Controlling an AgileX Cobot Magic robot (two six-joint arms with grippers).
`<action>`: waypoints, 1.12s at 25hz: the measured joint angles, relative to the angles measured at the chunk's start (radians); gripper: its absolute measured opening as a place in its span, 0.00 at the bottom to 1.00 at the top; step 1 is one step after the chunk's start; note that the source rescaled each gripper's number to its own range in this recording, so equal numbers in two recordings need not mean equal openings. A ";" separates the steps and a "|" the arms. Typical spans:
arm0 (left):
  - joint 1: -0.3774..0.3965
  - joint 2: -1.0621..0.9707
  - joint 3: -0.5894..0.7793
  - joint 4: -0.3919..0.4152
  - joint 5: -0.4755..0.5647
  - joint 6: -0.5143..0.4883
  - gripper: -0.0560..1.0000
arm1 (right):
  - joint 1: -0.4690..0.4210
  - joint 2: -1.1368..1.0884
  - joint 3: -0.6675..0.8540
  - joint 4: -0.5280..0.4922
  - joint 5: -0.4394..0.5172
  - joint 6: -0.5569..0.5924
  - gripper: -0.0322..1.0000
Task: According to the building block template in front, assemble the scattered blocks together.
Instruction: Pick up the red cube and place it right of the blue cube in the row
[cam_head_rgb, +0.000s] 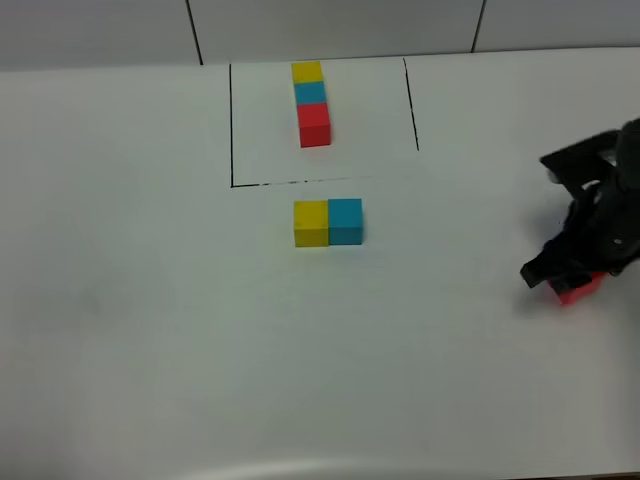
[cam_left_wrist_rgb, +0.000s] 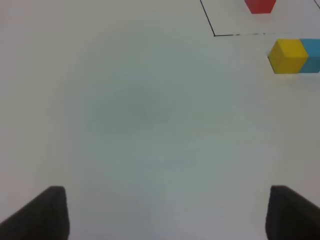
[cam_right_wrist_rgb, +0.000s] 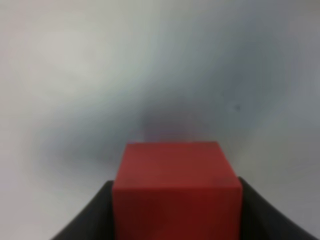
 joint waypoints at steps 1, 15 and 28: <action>0.000 0.000 0.000 0.000 0.000 0.000 0.83 | 0.037 0.000 -0.037 -0.004 0.017 -0.091 0.04; 0.000 0.000 0.000 0.000 0.000 0.000 0.83 | 0.311 0.323 -0.672 0.044 0.346 -0.732 0.04; 0.000 0.000 0.000 0.000 0.000 0.000 0.83 | 0.342 0.522 -0.831 0.041 0.384 -0.734 0.04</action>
